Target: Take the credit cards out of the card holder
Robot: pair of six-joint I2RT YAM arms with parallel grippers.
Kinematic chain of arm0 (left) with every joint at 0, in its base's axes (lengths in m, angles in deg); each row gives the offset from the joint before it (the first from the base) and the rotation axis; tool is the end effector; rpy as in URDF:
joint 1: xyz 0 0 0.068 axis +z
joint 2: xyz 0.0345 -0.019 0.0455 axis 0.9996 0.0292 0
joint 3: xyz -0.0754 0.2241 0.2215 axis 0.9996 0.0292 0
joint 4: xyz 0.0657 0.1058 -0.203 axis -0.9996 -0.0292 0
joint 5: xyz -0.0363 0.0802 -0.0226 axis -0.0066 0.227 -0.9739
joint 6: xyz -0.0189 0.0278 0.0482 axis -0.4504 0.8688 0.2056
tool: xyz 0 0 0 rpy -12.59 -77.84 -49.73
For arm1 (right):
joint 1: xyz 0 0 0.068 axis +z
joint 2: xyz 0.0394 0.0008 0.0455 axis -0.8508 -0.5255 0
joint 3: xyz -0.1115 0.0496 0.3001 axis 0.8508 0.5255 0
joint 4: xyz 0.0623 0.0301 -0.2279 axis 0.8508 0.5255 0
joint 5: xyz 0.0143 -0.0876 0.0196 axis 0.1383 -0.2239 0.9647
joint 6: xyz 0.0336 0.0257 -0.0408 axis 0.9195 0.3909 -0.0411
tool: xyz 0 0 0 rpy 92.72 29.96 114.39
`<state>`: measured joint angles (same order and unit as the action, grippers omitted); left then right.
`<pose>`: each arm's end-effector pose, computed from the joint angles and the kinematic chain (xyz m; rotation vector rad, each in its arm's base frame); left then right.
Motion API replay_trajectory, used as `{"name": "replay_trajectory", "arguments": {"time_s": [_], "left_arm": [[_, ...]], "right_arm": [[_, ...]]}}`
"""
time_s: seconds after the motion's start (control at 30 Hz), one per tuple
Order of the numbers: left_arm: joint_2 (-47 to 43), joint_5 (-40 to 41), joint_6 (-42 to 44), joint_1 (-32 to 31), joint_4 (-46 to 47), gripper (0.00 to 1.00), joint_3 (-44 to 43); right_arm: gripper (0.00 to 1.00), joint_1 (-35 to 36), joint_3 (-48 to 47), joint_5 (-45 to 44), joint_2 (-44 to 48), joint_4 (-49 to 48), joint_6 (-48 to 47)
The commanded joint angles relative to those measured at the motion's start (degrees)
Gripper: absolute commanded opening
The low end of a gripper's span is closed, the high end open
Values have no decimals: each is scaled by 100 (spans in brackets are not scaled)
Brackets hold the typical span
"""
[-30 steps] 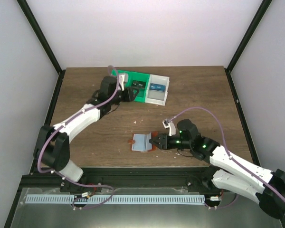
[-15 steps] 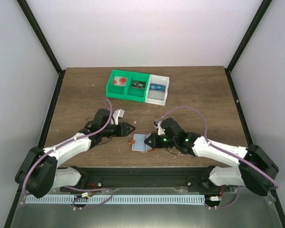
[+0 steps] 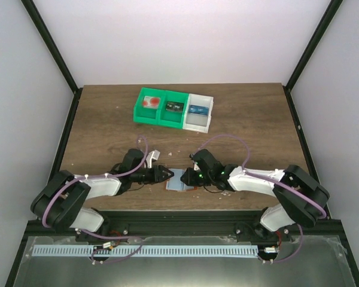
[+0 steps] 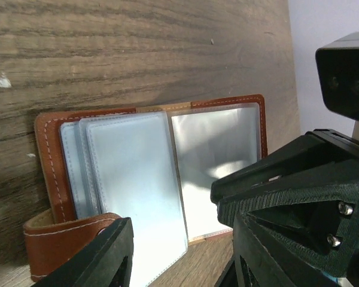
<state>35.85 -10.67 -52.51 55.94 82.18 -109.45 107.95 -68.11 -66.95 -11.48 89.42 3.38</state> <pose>0.1707 -0.1379 0.2027 0.1375 2.4630 -1.3644 0.1554 0.1991 0.2225 -0.1573 2.6654 0.9874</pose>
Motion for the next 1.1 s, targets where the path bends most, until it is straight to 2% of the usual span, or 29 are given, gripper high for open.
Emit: {"name": "replay_trajectory", "arguments": {"time_s": [0.0, 0.13, 0.67, 0.93, 1.07], "left_arm": [[195, -176, -144, -61, 663, 49, 72], [247, -35, -36, -87, 462, 50, 85], [477, 91, 121, -105, 347, 51, 117], [341, 270, 107, -113, 269, 51, 122], [254, 284, 63, -109, 248, 51, 148]], "right_arm": [[19, 45, -106, -163, -136, -230, -140], [24, 45, 59, -136, -252, -379, -121], [24, 45, 548, -31, -568, -1070, -17], [10, 45, 751, -73, -592, -1263, 43], [6, 45, 870, -123, -638, -1403, 133]]}}
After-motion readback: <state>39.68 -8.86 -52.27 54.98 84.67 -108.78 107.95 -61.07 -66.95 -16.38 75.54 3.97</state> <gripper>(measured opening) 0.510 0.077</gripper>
